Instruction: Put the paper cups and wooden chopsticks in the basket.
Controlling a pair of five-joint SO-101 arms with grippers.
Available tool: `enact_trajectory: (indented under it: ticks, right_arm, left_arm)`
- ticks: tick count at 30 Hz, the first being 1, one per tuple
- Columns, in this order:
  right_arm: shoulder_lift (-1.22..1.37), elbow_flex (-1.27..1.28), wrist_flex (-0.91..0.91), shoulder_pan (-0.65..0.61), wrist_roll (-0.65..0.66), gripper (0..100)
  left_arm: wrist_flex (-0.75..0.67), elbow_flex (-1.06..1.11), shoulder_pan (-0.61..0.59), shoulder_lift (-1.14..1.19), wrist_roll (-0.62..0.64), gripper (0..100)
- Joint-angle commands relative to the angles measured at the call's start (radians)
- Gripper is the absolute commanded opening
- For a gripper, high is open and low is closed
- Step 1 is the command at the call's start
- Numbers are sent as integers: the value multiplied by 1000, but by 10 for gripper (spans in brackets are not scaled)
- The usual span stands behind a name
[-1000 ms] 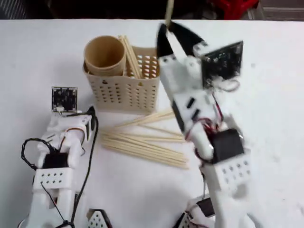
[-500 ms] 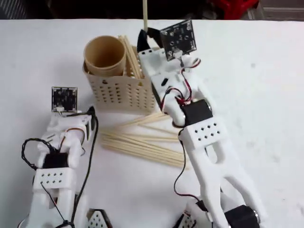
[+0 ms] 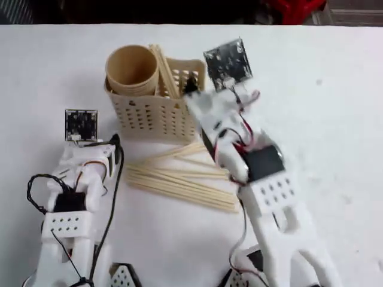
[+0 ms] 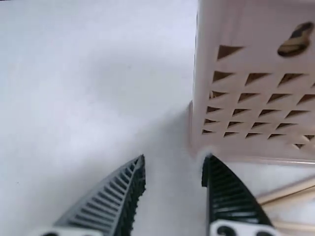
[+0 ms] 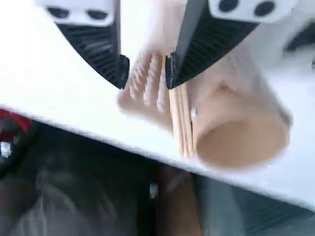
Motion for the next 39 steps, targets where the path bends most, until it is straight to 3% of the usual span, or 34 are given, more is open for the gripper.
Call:
enact_trajectory:
  ticks: [1,5,11,21,39]
  right_arm:
    - [-150,-32,274,102,170,126]
    - [-170,-31,421,262,399,126]
    - [77,-34,484,460,542,127]
    - [579,-38,226,510,689,127]
    - [868,-38,36,545,695,128]
  left_arm:
    - [-23,-5,7,-19,-11,203]
    - [-23,-5,7,-19,-11,203]
    - [-23,-5,7,-19,-11,203]
    - [-23,-5,7,-19,-11,203]
    - [-23,-5,7,-19,-11,203]
